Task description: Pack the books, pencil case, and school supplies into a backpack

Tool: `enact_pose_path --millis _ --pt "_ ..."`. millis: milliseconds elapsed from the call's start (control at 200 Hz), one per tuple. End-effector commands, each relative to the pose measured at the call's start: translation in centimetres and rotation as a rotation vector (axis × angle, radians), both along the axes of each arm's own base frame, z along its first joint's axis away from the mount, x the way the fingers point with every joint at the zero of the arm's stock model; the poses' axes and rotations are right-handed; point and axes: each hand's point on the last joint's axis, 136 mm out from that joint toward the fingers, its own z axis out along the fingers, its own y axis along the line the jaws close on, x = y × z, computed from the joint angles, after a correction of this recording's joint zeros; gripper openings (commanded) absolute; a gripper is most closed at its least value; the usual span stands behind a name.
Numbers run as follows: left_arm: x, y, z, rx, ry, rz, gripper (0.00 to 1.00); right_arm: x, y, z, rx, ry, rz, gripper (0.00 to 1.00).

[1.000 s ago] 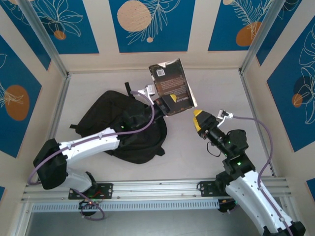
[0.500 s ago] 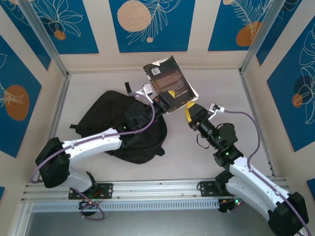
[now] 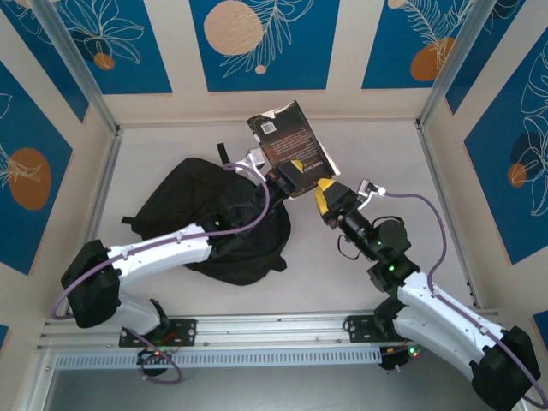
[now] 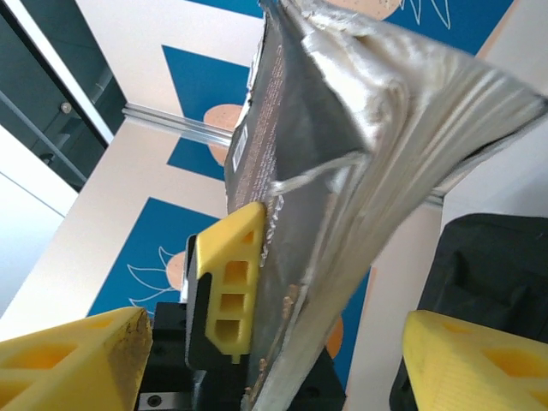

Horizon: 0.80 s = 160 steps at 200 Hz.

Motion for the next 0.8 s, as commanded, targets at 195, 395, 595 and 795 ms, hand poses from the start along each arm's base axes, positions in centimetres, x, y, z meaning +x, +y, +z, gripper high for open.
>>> enact_pose_path --millis 195,395,595,795 --pt "-0.8 0.5 4.3 -0.132 -0.045 -0.005 0.0 1.3 0.3 1.8 0.048 -0.016 -0.04 0.84" --pt "-0.6 0.1 2.9 -0.149 0.013 0.002 0.0 3.4 1.6 4.6 0.078 -0.064 -0.031 0.66" --pt "-0.6 0.8 2.0 -0.113 0.045 0.052 0.0 4.2 1.9 6.2 0.089 -0.069 -0.05 0.32" --pt "-0.9 0.2 1.6 -0.105 0.053 0.031 0.0 4.3 1.9 6.4 0.078 -0.059 -0.061 0.0"
